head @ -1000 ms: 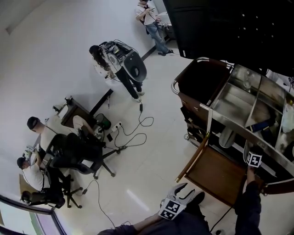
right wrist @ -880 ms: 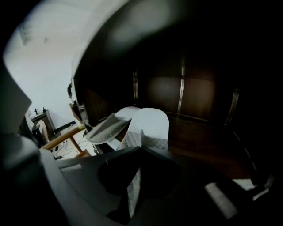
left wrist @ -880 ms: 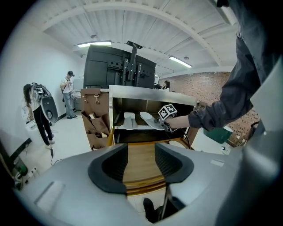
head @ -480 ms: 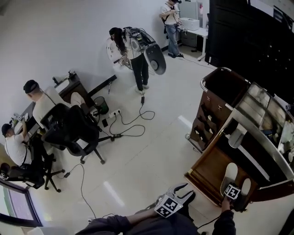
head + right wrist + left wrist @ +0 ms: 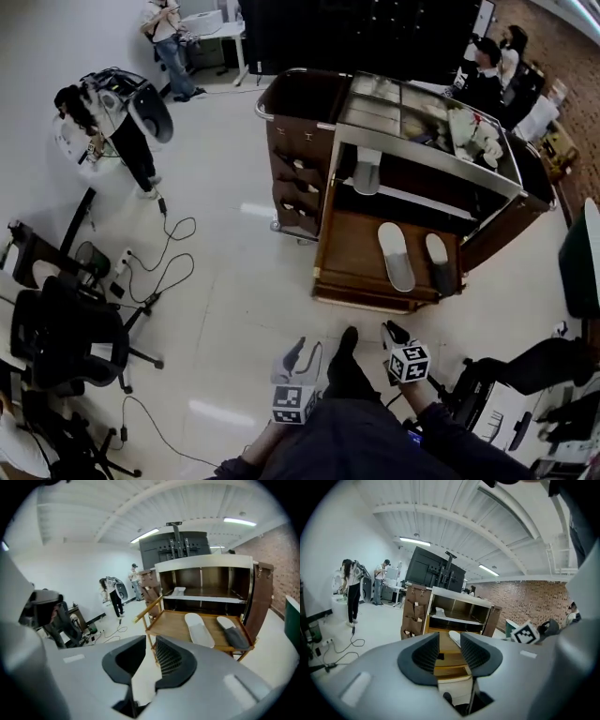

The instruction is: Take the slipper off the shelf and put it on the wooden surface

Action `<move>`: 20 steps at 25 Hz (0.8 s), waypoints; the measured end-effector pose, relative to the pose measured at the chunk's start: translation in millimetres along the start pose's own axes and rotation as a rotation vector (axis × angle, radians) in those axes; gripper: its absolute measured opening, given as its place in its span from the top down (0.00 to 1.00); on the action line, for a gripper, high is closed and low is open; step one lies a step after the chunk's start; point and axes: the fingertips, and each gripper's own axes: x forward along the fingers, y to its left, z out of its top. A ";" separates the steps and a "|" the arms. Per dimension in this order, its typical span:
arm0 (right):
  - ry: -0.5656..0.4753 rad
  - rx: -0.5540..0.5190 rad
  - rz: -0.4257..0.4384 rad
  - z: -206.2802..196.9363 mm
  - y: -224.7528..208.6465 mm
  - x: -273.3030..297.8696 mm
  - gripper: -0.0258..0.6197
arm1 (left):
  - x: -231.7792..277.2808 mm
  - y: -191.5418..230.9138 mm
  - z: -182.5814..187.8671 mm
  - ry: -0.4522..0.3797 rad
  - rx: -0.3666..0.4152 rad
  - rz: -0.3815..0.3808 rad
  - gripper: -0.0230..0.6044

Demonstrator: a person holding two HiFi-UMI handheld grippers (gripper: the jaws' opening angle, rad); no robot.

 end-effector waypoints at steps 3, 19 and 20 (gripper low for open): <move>-0.010 -0.019 -0.014 -25.0 26.9 -65.6 0.93 | 5.8 -28.7 -20.1 0.042 -0.005 -0.060 0.73; -0.141 -0.043 -0.131 -32.3 -25.3 -164.7 0.96 | 51.7 -129.8 -65.0 0.173 0.154 -0.188 0.82; -0.157 -0.057 -0.126 -26.6 -33.3 -166.4 0.96 | 57.0 -139.6 -61.0 0.164 0.152 -0.184 0.82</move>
